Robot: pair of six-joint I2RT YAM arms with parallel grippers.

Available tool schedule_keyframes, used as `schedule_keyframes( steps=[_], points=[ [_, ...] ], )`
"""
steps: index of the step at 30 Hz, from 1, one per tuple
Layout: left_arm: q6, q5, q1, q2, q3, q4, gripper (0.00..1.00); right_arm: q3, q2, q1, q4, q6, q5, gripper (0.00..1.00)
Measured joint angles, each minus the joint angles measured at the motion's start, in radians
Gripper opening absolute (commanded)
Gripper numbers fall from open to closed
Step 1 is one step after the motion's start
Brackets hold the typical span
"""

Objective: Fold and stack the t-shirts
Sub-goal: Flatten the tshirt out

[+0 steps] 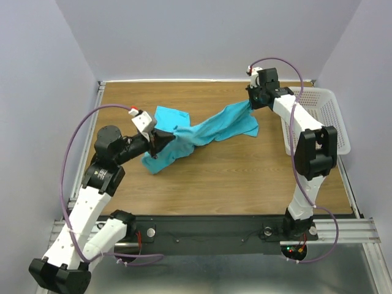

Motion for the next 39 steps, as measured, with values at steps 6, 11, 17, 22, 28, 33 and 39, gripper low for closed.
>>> schedule_keyframes(
  steps=[6, 11, 17, 22, 28, 33, 39],
  points=[
    [-0.080, 0.167, -0.145, 0.066, -0.072, 0.035, 0.00, -0.027, -0.014, -0.005, 0.016, -0.034, -0.121, 0.00],
    [-0.152, 0.066, -0.361, 0.192, -0.106, -0.041, 0.01, -0.168, -0.141, -0.023, 0.005, -0.123, -0.192, 0.01],
    [-0.205, -0.035, -0.459, 0.342, -0.106, -0.066, 0.39, -0.286, -0.306, -0.057, 0.008, -0.212, -0.219, 0.03],
    [-0.253, -0.246, -0.481, 0.350, -0.087, -0.155, 0.70, -0.367, -0.365, -0.058, 0.010, -0.261, -0.219, 0.15],
    [-0.356, -0.520, -0.356, 0.152, -0.037, -0.200, 0.76, -0.449, -0.421, -0.058, 0.002, -0.313, -0.221, 0.39],
    [-0.451, -0.592, -0.126, 0.092, -0.050, -0.182, 0.76, -0.465, -0.518, -0.058, 0.003, -0.352, -0.213, 0.94],
    [-0.523, -0.573, 0.041, 0.197, -0.132, -0.179, 0.76, -0.497, -0.632, -0.061, -0.037, -0.453, -0.383, 0.94]
  ],
)
